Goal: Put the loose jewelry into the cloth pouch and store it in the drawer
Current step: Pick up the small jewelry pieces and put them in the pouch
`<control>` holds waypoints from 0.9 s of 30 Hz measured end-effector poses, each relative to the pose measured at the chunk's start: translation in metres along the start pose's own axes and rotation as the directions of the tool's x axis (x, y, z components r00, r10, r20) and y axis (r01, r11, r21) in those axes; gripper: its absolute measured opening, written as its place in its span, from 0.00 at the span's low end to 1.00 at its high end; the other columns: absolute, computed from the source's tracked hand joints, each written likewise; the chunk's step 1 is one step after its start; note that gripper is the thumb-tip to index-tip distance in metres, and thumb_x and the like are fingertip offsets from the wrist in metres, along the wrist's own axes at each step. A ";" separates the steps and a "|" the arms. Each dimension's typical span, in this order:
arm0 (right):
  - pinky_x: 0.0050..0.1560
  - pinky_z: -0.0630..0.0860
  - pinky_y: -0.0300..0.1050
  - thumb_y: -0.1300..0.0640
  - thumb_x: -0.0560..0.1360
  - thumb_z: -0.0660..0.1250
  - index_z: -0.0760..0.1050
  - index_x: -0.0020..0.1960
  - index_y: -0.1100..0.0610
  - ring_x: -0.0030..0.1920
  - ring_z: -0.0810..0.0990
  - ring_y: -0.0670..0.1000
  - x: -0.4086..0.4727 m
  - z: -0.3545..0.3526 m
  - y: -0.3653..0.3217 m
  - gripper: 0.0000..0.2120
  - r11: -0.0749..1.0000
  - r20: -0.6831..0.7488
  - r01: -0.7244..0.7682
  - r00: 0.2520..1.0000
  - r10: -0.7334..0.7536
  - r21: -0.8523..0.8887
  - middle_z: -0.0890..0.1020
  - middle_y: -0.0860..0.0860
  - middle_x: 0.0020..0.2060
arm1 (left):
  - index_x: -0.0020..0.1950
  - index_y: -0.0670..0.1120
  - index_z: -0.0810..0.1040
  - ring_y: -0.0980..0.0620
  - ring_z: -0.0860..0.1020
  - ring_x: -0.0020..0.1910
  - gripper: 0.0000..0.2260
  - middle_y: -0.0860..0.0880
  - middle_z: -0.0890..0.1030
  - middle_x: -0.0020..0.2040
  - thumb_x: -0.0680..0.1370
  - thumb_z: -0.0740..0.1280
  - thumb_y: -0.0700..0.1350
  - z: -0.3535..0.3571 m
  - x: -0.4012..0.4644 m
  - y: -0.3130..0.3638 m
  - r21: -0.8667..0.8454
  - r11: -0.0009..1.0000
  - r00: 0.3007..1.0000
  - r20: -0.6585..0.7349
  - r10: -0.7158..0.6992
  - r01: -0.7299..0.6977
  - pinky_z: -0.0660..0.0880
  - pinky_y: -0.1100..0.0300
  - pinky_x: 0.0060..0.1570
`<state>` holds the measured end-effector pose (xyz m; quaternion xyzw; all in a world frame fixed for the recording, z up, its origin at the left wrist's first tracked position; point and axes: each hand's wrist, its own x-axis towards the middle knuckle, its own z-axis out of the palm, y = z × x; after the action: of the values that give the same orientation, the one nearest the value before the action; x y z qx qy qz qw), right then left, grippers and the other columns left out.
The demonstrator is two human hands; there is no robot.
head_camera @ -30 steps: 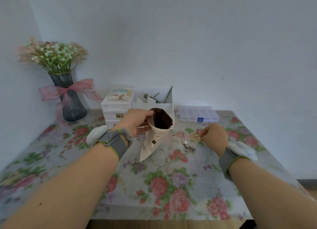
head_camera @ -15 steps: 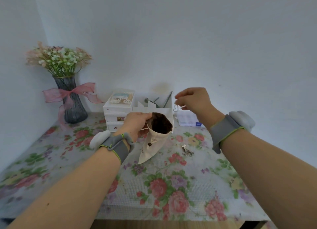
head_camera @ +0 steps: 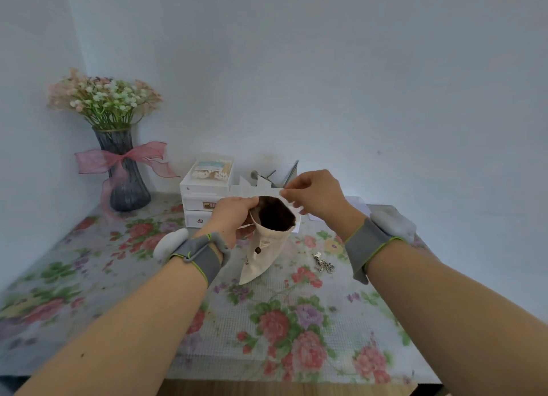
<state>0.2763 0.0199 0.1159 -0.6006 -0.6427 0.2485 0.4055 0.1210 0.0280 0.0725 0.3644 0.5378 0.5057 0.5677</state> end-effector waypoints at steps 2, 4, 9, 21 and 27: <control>0.35 0.81 0.44 0.60 0.70 0.72 0.82 0.38 0.57 0.33 0.80 0.51 0.002 -0.007 0.019 0.03 0.998 -0.056 -0.051 0.997 0.049 -0.022 0.83 0.55 0.34 | 0.40 0.46 0.75 0.52 0.74 0.34 0.06 0.47 0.77 0.36 0.77 0.66 0.42 -0.002 0.001 0.001 0.004 1.000 1.000 -0.006 0.004 -0.004 0.73 0.60 0.32; 0.39 0.83 0.47 0.62 0.70 0.70 0.82 0.36 0.57 0.33 0.80 0.53 0.002 -0.012 0.043 0.05 0.986 -0.096 -0.141 0.986 0.133 -0.084 0.83 0.57 0.33 | 0.39 0.45 0.75 0.52 0.74 0.34 0.07 0.47 0.76 0.36 0.77 0.66 0.42 -0.003 0.001 0.002 0.003 1.000 1.000 -0.006 0.008 -0.008 0.74 0.60 0.32; 0.49 0.83 0.51 0.61 0.71 0.70 0.85 0.44 0.62 0.36 0.81 0.55 -0.007 -0.016 0.101 0.07 0.886 -0.034 -0.272 0.959 0.280 -0.375 0.86 0.61 0.40 | 0.39 0.45 0.75 0.51 0.73 0.35 0.07 0.46 0.76 0.36 0.77 0.66 0.42 -0.005 0.001 0.002 0.015 1.000 1.000 -0.003 0.013 -0.013 0.74 0.59 0.33; 0.48 0.79 0.46 0.56 0.71 0.69 0.83 0.48 0.62 0.48 0.84 0.55 -0.009 0.013 0.118 0.11 0.829 0.092 -0.239 0.941 0.327 -0.506 0.86 0.57 0.46 | 0.37 0.44 0.74 0.51 0.72 0.35 0.08 0.46 0.75 0.35 0.77 0.66 0.41 0.000 0.001 0.000 0.032 0.999 1.000 -0.001 0.015 -0.015 0.74 0.59 0.35; 0.47 0.79 0.49 0.56 0.69 0.75 0.76 0.29 0.52 0.30 0.76 0.50 0.005 -0.013 0.107 0.12 0.941 -0.068 -0.278 0.960 0.270 -0.194 0.79 0.52 0.29 | 0.41 0.44 0.75 0.51 0.72 0.35 0.06 0.46 0.75 0.36 0.77 0.65 0.42 -0.004 0.004 0.000 0.053 0.998 1.000 0.000 0.021 -0.021 0.74 0.59 0.35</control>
<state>0.3482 0.0395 0.0379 -0.7270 -0.5664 0.2239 0.3171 0.1167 0.0312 0.0714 0.3849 0.5473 0.4974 0.5521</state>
